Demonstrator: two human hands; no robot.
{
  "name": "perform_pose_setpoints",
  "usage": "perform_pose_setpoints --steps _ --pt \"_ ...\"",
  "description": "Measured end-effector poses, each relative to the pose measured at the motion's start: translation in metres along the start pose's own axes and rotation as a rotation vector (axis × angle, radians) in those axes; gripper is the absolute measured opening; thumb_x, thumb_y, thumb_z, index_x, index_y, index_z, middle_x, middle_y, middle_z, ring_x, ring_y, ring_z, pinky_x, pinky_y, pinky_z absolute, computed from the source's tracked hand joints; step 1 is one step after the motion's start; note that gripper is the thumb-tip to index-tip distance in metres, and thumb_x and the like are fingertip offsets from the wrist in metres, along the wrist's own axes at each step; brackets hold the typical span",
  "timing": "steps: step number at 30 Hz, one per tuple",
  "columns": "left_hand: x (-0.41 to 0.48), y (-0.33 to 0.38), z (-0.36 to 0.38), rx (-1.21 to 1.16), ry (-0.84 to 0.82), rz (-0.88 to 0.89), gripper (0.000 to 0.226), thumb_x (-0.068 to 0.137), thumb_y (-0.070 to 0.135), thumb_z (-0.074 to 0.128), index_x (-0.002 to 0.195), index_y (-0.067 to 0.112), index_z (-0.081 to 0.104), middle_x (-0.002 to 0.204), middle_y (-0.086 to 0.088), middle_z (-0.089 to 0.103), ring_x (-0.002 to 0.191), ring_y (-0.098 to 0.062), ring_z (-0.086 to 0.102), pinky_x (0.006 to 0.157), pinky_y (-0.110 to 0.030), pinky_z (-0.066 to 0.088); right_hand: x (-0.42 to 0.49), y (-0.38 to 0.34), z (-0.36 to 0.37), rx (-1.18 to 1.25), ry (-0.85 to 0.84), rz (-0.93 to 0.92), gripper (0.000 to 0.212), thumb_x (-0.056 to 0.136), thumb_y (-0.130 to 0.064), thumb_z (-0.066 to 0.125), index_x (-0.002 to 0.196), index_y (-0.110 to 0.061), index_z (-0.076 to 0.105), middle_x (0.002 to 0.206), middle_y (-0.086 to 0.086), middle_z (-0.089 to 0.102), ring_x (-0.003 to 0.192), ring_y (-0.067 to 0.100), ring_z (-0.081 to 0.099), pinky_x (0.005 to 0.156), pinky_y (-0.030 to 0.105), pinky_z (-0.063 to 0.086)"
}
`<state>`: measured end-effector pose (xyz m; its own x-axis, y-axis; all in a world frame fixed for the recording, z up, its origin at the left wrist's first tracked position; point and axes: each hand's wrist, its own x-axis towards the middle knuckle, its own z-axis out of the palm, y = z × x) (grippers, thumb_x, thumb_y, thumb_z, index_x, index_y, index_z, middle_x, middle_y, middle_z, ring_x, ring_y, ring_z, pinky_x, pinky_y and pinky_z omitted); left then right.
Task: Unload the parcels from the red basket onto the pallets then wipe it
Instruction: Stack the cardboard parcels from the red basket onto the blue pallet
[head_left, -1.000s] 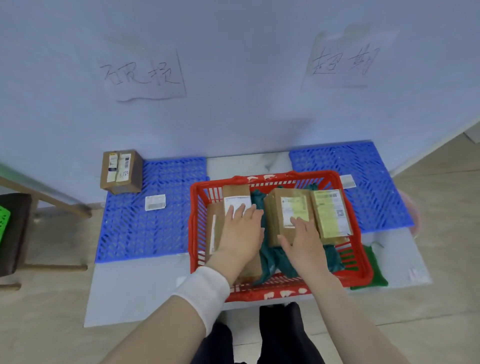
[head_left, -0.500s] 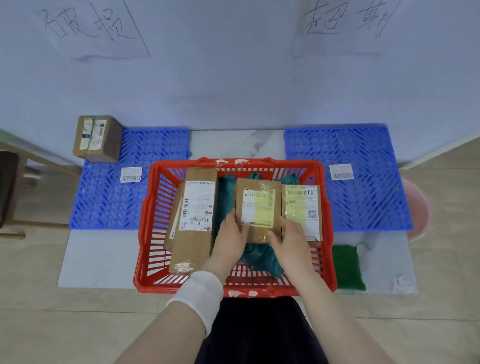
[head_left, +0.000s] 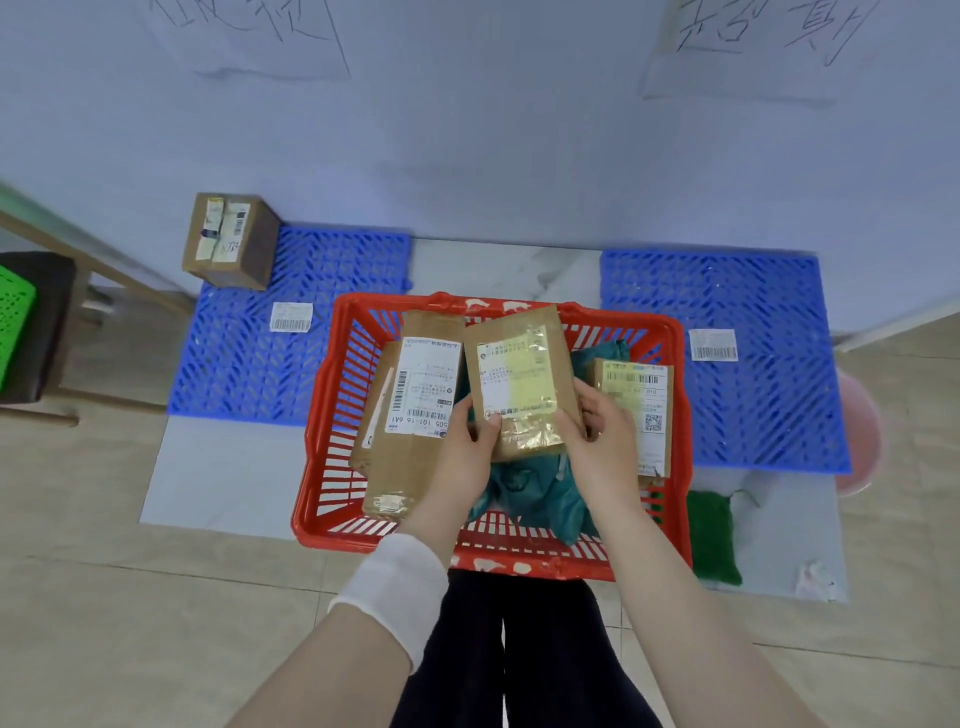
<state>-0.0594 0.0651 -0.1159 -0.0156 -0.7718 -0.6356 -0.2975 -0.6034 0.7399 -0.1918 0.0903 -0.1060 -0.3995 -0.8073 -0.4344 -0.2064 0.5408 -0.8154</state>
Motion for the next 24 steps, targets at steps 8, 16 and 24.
perform_pose_setpoints --steps 8,16,24 --pt "-0.015 0.021 -0.059 -0.201 0.057 0.197 0.037 0.094 0.032 0.048 0.13 0.031 0.042 0.122 0.001 0.059 0.109 -0.012 0.058 0.095 -0.036 0.047 -0.028 -0.06 0.045 0.198 0.048 -0.111 0.042 0.09 -0.018 0.055 0.127 -0.039 0.049 0.13 -0.013 0.052 0.117 0.001 0.048 0.102 0.028 0.039" --pt "0.007 0.036 -0.206 -0.271 0.125 0.374 0.038 0.095 0.018 0.047 0.133 0.013 0.043 0.123 0.001 0.055 0.108 -0.004 0.054 0.088 -0.01 0.043 -0.055 -0.137 0.175 0.402 0.095 -0.13 0.04 0.088 -0.018 0.061 0.125 -0.027 0.051 0.11 -0.02 0.057 0.101 -0.007 0.055 0.076 0.005 0.046" --pt "0.049 0.025 -0.283 -0.337 0.089 0.329 0.038 0.095 0.016 0.046 0.133 0.017 0.041 0.129 -0.004 0.053 0.118 -0.013 0.051 0.095 -0.018 0.043 -0.04 -0.164 0.259 0.414 0.083 -0.075 0.043 0.09 -0.014 0.057 0.132 -0.02 0.049 0.124 -0.007 0.058 0.111 0.004 0.055 0.094 0.02 0.044"
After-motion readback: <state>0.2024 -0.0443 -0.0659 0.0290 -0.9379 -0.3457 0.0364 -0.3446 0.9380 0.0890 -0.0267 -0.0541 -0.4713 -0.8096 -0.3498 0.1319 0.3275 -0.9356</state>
